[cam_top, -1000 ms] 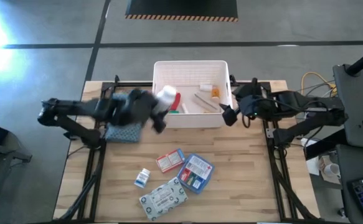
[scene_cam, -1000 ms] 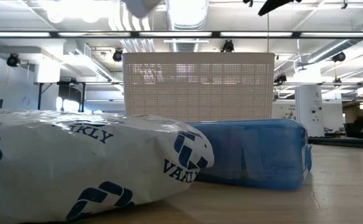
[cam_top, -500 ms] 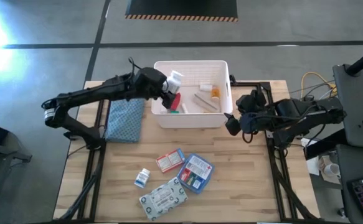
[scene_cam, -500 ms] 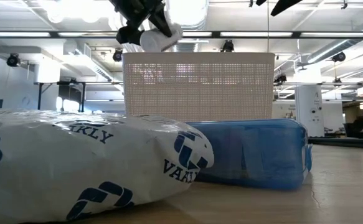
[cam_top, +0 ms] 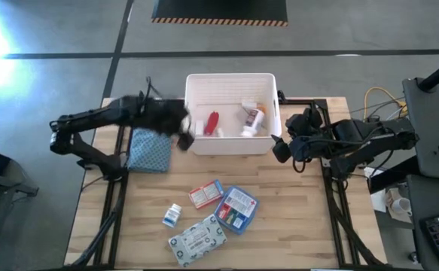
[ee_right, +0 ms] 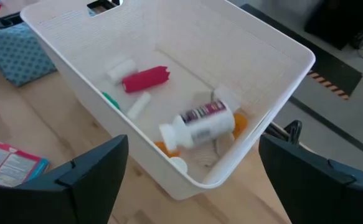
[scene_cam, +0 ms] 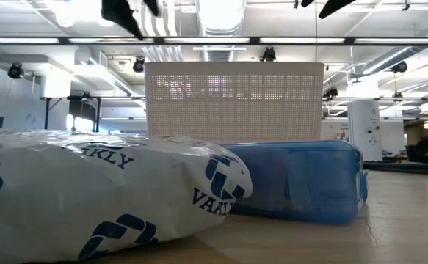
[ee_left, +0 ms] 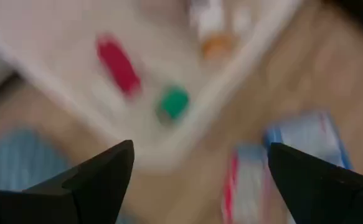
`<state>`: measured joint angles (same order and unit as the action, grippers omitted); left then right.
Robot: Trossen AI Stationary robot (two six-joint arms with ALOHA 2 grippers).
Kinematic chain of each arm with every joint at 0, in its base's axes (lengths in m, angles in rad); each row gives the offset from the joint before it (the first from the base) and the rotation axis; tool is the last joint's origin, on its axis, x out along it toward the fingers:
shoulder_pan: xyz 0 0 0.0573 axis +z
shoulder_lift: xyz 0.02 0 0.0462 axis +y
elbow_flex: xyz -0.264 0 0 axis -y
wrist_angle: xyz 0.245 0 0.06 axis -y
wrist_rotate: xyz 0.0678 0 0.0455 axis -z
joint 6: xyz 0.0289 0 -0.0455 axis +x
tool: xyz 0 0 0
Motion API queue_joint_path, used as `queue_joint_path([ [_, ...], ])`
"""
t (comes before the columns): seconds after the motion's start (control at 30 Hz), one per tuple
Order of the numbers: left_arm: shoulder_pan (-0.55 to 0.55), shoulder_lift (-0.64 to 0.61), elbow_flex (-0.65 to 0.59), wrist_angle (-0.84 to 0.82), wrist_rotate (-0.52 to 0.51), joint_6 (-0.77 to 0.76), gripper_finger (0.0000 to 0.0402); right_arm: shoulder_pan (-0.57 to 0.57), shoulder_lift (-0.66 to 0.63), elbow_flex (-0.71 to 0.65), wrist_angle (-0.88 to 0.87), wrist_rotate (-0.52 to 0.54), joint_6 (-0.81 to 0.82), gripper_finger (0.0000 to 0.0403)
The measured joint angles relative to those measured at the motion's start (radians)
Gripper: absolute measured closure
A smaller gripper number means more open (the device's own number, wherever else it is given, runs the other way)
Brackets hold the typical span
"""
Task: Pick & place medical supplies in basket/bin
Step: Put the white and blue medicine bottle into the white bin
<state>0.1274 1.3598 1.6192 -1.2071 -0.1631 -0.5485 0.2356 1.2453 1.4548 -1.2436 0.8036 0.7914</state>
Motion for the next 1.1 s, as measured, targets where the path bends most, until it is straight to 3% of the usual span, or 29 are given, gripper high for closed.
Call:
queue_joint_path([
  [0.2,-0.427,-0.003,-0.050,-0.242,-0.116,-0.541,0.0054,0.000,0.000,0.000,0.000,0.002,0.014,0.0055],
  [0.33,-0.654,0.003,-0.164,-0.223,-0.127,-0.955,0.0054,0.000,0.000,0.000,0.004,0.008,0.014,0.0055],
  [0.5,-0.818,0.038,-0.337,-0.075,-0.126,-1.262,0.0054,-0.005,0.000,0.000,0.023,0.010,0.008,0.0055],
  [0.77,-0.846,0.139,-0.557,0.360,0.043,-1.347,0.0054,-0.005,0.000,0.000,0.045,0.011,-0.021,0.0055],
  [1.1,-0.840,0.305,-0.518,0.369,0.062,-1.343,0.0054,-0.005,0.000,0.000,0.047,0.011,-0.036,0.0055],
])
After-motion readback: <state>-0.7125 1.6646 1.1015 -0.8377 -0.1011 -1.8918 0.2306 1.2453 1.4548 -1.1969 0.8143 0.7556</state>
